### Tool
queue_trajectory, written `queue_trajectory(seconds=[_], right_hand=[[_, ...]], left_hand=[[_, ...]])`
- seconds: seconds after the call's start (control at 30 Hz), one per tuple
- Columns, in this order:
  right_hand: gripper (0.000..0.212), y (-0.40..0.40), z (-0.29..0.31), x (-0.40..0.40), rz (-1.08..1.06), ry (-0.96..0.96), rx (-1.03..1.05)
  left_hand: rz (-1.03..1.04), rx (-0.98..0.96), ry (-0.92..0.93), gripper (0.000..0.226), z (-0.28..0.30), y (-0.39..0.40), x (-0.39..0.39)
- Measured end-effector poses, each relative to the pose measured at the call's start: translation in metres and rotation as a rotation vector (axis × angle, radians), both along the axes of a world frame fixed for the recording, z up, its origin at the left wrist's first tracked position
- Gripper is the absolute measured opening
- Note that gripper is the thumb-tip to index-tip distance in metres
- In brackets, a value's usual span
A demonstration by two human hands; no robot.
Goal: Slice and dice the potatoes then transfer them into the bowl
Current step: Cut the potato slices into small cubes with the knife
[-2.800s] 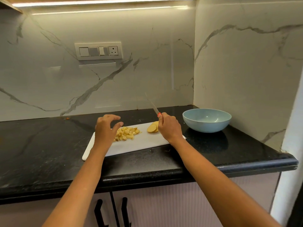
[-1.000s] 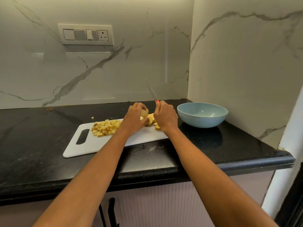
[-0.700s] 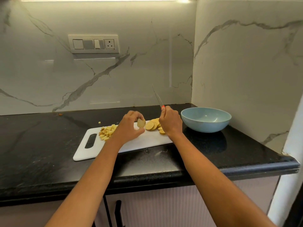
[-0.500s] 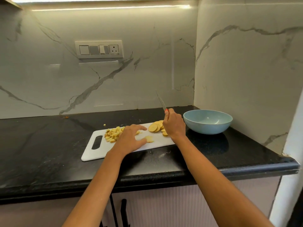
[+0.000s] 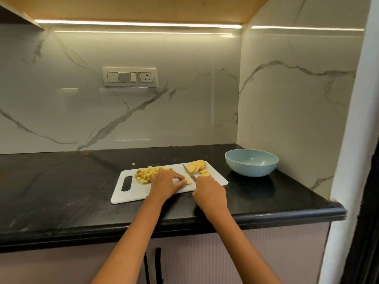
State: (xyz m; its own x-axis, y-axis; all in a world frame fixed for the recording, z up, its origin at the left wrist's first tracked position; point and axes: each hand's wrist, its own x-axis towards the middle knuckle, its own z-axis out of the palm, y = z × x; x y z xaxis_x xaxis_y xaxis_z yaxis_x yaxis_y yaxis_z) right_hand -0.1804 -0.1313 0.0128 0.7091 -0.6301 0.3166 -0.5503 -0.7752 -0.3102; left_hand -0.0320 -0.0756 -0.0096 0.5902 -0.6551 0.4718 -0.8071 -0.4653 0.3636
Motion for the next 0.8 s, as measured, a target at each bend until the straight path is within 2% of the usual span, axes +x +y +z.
queue_trajectory(seconds=[0.23,0.6,0.8], right_hand=[[0.033,0.018,0.011,-0.014,-0.009,0.122,-0.013],[0.031,0.023,0.011,-0.018,0.013,0.151,-0.056],[0.029,0.032,0.011,-0.009,0.034,0.181,-0.182]], left_hand=[[-0.014,-0.08,0.127,0.017,-0.002,0.0,0.004],[0.004,-0.059,0.1,0.016,-0.002,-0.002,0.003],[0.007,-0.013,0.033,0.018,0.004,0.0,-0.002]])
